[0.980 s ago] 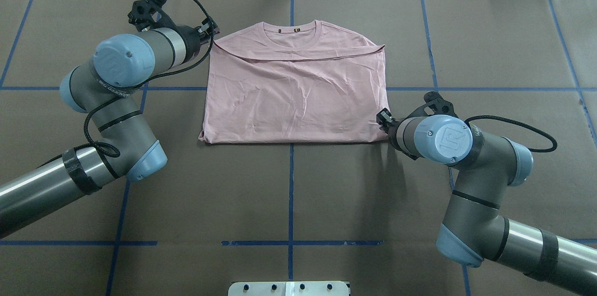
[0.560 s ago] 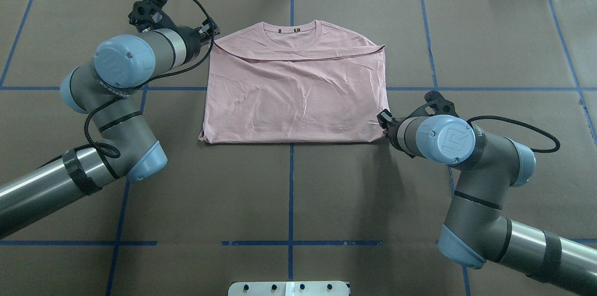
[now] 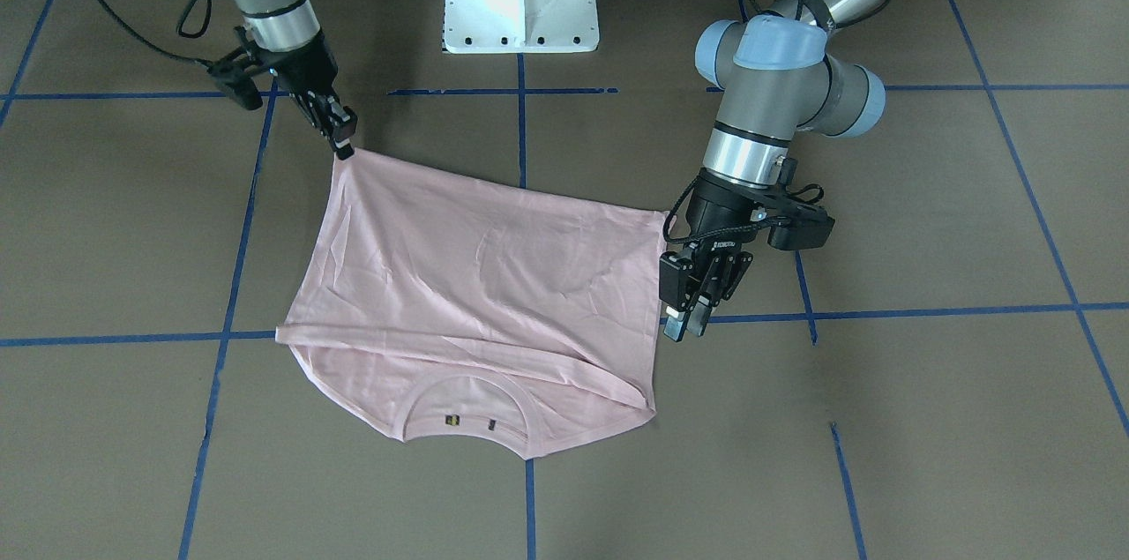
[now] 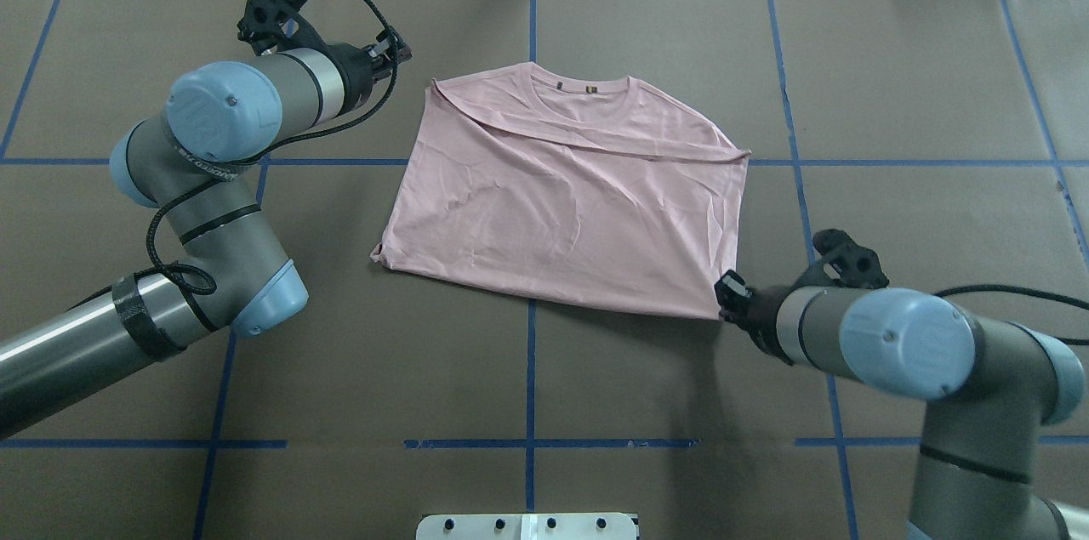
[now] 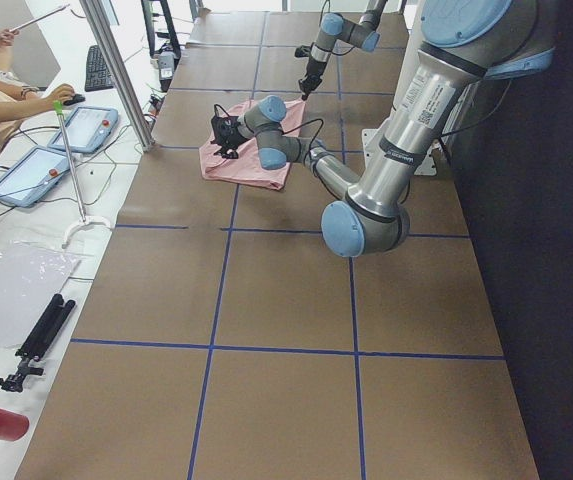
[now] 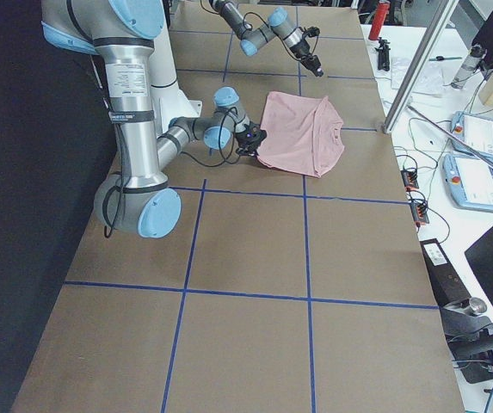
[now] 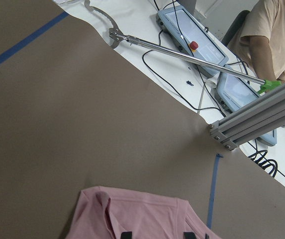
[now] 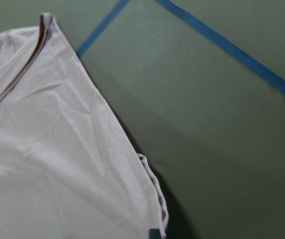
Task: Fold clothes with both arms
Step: 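Drag the folded shirt toward the robot with the right gripper while the left gripper lowers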
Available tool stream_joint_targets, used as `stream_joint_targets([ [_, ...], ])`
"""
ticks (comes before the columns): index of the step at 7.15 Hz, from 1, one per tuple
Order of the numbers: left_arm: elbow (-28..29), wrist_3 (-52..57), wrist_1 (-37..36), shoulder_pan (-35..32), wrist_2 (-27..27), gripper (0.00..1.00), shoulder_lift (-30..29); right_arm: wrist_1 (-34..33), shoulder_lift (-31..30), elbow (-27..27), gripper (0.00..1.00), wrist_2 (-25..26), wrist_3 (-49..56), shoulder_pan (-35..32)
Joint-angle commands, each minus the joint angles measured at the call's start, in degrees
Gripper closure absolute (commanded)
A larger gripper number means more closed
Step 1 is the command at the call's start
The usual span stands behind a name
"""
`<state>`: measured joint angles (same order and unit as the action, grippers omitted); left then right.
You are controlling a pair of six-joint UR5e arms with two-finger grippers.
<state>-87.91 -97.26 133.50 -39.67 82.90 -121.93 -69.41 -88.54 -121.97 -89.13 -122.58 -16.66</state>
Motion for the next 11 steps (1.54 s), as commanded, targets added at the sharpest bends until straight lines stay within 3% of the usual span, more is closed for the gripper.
stream_joint_targets([
  [1, -1.74, -0.03, -0.08, 1.95, 0.06, 0.55, 0.03, -1.69, -11.61, -15.08, 1.00, -0.95, -7.73, 19.63],
  [2, -2.17, -0.03, -0.08, 2.66, 0.24, 0.55, 0.03, -1.78, -11.48, -15.13, 0.80, -0.78, -8.29, 22.78],
  [3, -4.09, -1.51, -0.60, 3.45, 0.59, 0.55, 0.11, -2.05, -11.65, -13.74, 0.01, -0.26, -8.38, 22.90],
  [4, -7.85, -6.92, -1.13, 3.98, 4.94, 0.55, 3.25, -2.05, -11.48, -13.47, 0.00, 0.10, -8.29, 19.85],
  [5, -13.81, -10.46, -5.40, 6.07, 5.07, 0.53, 8.24, -2.05, -11.30, -13.64, 0.00, -0.07, -8.03, 13.64],
  [6, -15.52, -10.93, -10.92, 7.92, 4.55, 0.50, 8.98, -2.05, -7.82, -13.12, 0.00, -0.25, -7.16, 6.79],
  [8, -20.35, -15.85, -25.92, 17.20, 4.55, 0.48, 8.64, -2.05, 2.53, -5.07, 0.00, -0.25, -2.51, -6.93],
  [9, -20.72, -15.94, -33.84, 20.56, 4.46, 0.41, 7.25, -2.05, 3.28, -2.85, 0.00, -0.43, -2.40, -9.68],
  [11, -19.76, -14.98, -36.12, 21.90, 4.46, 0.41, 6.35, -2.05, 3.81, -2.13, 0.00, -0.25, -2.58, -9.28],
])
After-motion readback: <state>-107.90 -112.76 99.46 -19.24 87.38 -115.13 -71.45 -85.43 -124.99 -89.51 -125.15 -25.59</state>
